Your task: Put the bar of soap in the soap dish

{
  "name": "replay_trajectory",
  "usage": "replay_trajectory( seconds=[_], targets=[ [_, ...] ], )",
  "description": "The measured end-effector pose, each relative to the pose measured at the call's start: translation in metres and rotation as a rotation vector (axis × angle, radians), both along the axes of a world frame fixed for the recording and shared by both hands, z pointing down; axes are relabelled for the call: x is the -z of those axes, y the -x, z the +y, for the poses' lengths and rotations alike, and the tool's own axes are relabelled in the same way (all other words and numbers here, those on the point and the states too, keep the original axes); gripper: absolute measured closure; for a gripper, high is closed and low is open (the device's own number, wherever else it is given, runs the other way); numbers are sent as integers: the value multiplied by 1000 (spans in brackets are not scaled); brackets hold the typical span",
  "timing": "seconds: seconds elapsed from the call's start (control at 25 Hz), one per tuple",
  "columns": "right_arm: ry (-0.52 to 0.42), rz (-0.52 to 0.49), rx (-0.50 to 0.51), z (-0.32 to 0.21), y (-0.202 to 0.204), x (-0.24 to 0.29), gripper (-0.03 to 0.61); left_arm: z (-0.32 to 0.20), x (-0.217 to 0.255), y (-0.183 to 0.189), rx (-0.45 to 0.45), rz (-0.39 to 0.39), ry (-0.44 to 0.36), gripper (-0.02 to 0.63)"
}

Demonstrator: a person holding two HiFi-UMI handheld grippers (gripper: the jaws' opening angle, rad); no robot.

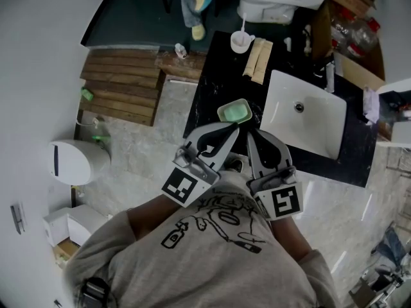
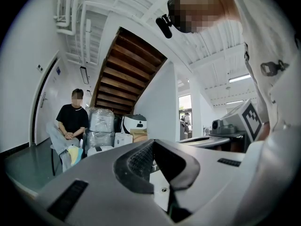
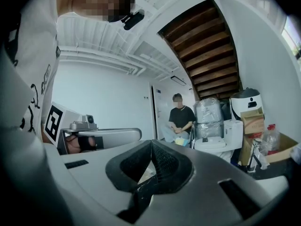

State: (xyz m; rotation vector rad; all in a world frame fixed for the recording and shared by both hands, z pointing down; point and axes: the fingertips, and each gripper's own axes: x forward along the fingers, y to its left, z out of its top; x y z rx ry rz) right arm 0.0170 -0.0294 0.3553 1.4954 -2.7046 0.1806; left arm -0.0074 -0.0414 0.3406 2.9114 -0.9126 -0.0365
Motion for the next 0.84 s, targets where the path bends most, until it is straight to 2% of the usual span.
replay_trajectory(
  seconds=[0.2,0.36,0.84],
  targets=[
    [-15,13,0,5,1,14,557,4,14,2,2,13,-14,611],
    [-37,-32,-29,6,0,30,557,11,20,3,0,13,-22,611],
    [-58,-34,-49,15,-3,47,557,22,27,1,-12,26,-28,611]
  ],
)
